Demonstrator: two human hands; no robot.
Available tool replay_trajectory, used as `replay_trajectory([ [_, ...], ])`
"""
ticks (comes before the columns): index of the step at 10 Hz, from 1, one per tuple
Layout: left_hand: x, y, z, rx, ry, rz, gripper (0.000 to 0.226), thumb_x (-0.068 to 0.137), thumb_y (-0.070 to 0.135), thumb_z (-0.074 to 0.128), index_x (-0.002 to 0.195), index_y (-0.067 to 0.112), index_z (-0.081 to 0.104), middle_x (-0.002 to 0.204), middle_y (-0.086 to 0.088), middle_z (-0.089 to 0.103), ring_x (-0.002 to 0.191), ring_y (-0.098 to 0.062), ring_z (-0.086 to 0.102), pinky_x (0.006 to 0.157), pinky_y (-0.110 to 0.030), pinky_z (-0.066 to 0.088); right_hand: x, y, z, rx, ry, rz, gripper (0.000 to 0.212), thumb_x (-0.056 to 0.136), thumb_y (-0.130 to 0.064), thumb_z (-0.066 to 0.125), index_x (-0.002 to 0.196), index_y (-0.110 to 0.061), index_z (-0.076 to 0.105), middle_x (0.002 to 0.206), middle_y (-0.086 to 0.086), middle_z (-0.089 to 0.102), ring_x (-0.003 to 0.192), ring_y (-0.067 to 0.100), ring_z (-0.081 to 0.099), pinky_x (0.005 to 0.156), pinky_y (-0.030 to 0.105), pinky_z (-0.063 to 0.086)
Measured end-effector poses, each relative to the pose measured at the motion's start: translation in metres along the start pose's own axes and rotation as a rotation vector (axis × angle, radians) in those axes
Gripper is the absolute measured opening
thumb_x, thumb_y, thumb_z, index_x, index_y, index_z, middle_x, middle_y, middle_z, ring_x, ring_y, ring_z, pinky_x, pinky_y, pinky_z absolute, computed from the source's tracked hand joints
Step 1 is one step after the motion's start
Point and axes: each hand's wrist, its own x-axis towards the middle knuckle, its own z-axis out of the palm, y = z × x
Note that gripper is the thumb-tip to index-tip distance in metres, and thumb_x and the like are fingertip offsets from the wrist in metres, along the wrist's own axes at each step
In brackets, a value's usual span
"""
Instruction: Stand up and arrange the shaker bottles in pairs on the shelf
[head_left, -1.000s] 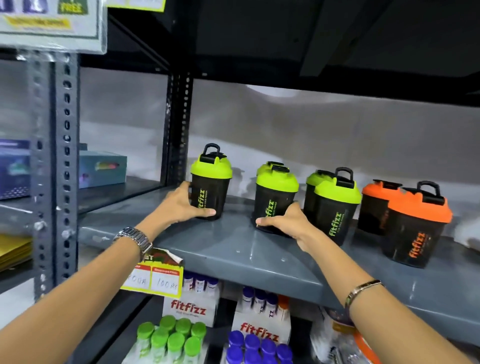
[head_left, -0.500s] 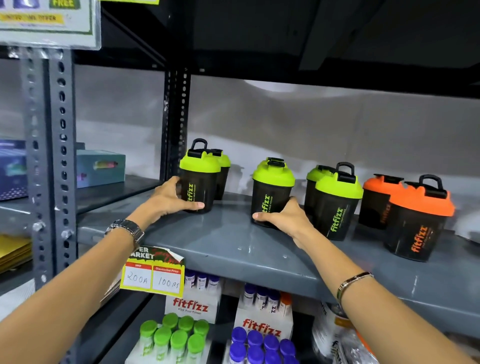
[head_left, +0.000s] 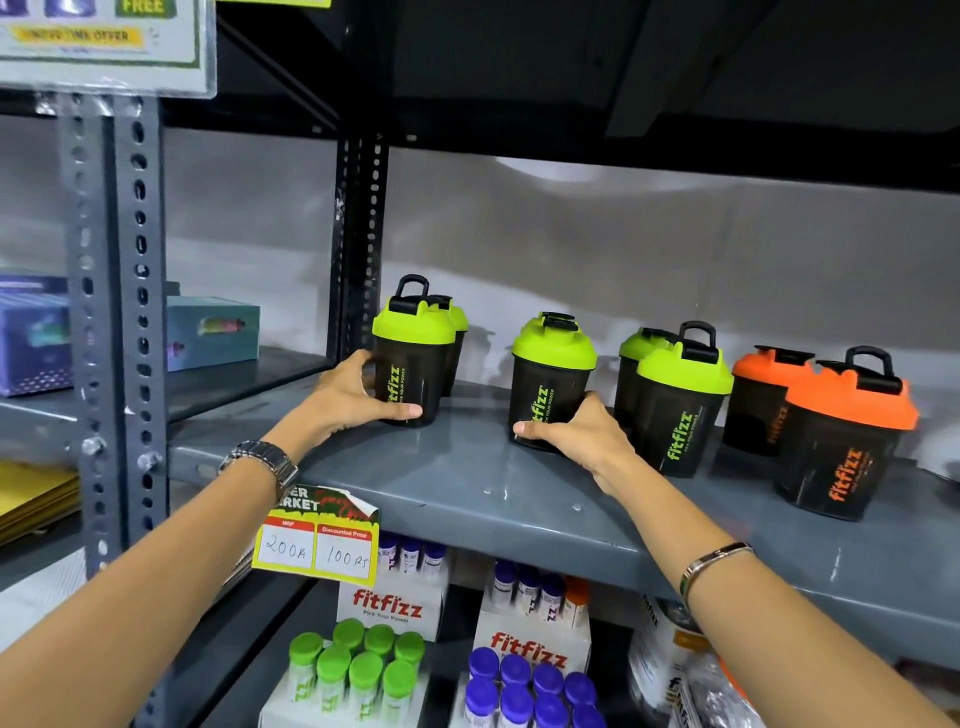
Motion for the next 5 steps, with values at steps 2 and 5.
replay_trajectory([
  [2, 0.003, -0.006, 0.0, -0.024, -0.002, -0.004, 0.084, 0.062, 0.019, 0.088, 0.132, 0.011, 0.042, 0.126, -0.008, 0.059, 0.11, -0.02, 0.057, 0.097, -0.03, 0.042, -0.003, -0.001, -0.001, 0.008, 0.0, -0.003, 0.082, 0.054, -0.047, 0.083, 0.118, -0.014, 0.044, 0.124, 0.006, 0.059, 0.111, 0.028, 0.058, 0.092, 0.044, 0.048],
  [5, 0.002, -0.011, 0.009, -0.068, 0.191, 0.053, 0.119, 0.057, 0.034, 0.087, 0.149, 0.011, 0.015, 0.149, -0.008, 0.035, 0.136, -0.022, 0.032, 0.111, -0.043, 0.028, -0.043, 0.009, -0.013, 0.114, 0.111, -0.046, 0.084, 0.073, -0.035, 0.076, 0.138, -0.008, 0.029, 0.142, 0.012, 0.037, 0.131, 0.03, 0.039, 0.103, 0.043, 0.038],
])
